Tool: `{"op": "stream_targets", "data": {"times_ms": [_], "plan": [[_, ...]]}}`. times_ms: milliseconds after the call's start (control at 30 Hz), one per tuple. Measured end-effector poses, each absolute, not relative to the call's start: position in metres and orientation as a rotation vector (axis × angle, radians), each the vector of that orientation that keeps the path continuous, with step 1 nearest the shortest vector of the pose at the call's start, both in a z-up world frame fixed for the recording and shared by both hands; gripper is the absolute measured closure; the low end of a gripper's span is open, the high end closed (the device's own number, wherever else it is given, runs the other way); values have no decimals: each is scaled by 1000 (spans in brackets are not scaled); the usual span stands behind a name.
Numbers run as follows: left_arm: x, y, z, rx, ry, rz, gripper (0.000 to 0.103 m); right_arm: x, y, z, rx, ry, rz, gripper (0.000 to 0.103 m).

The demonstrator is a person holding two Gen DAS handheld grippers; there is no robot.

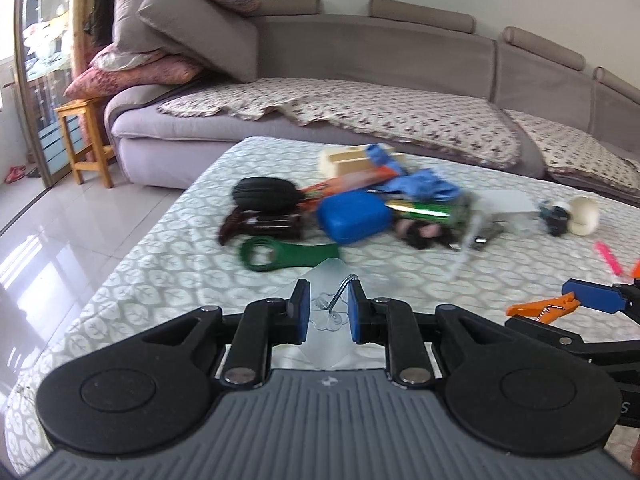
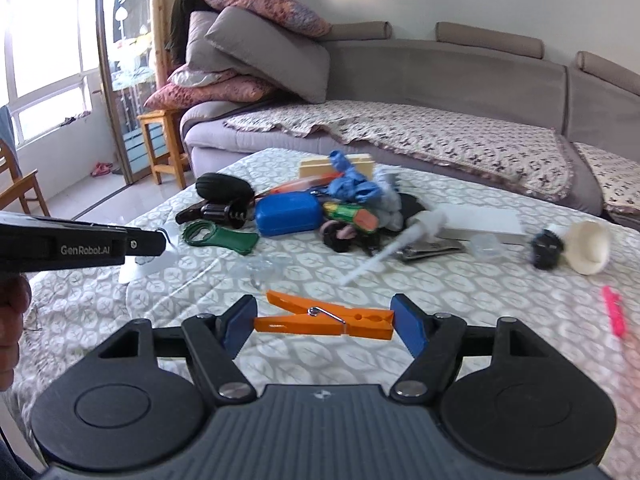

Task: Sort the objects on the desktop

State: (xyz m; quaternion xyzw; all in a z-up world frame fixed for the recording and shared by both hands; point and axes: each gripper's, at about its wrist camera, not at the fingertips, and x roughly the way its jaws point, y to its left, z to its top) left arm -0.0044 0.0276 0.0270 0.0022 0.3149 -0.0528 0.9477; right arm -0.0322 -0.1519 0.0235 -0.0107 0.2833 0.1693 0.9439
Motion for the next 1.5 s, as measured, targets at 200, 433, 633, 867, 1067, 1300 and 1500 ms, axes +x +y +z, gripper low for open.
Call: {"op": "stream_targets", "data": {"times_ms": [200,433,633,867,1067,1300,1500], "plan": [[-26,-7,31,7,636,-183,83,-55,-183,36,0,537,295,30],[-43,-46,37,22,622,-248,83,-79,-221,53,10,481,239,30],[-53,-77,43,49,626,-279,83,-98,-255,65,11,439,183,30],[-63,-121,59,95,595,-329,83,-115,-300,75,38,393,98,30],[-72,-168,75,124,561,-396,83,-129,-345,81,39,364,17,30],[-94,-233,95,135,518,-523,83,-144,-400,90,21,352,-101,30],[-92,-277,95,136,537,-619,83,-146,-446,87,18,391,-206,30]]}}
